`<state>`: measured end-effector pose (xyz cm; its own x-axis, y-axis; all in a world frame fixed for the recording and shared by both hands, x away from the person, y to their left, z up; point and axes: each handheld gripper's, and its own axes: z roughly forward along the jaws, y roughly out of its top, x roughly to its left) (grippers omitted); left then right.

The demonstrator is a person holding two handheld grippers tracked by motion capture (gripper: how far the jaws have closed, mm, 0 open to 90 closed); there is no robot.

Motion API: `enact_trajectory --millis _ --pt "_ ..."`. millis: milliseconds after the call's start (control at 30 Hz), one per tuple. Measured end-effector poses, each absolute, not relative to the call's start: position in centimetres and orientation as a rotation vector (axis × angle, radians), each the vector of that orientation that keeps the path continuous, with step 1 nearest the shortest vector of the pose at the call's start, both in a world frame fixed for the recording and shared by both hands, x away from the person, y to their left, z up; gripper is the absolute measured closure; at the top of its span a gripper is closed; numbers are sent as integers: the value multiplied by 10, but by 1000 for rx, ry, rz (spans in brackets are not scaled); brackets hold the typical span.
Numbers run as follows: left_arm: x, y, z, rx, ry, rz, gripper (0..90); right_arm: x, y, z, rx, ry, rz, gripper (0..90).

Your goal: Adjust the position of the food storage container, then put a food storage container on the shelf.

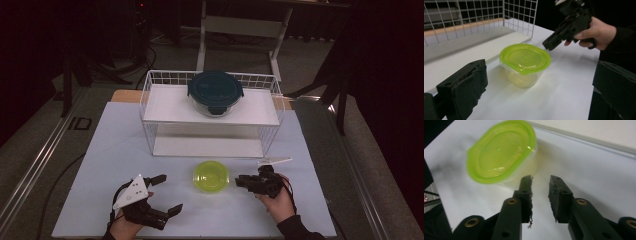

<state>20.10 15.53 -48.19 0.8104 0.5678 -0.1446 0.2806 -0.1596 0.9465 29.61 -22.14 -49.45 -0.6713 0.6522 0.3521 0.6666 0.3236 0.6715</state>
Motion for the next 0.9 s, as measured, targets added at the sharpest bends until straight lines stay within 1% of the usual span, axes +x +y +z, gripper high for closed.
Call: enact_trajectory --millis 33,100,133,167,333,500,533,800,900 --pt "202 156 -481 1757 662 282 0 292 -222 -490 -1259 -2545 -1321 635" --pt "204 156 -480 1754 667 268 0 290 -222 -488 -1257 -2546 -1335 621" --pt "210 155 -476 1761 674 221 0 288 -223 -484 -1252 -2547 -1352 594" --pt "214 154 -474 1771 675 198 0 284 -224 -478 -1249 -2532 -1391 512" --pt "227 147 -463 1794 698 168 0 279 -222 -466 -1257 -2529 -1441 405" --pt "241 139 -458 1823 748 129 0 281 -220 -460 -1241 -2499 -1489 229" --pt "244 138 -457 1822 753 110 0 281 -219 -459 -1240 -2498 -1507 207" --pt "267 129 -457 1841 889 -25 0 287 -213 -450 -1225 -2490 -1524 154" --pt "274 125 -459 1856 957 -83 0 291 -210 -449 -1218 -2479 -1511 154"
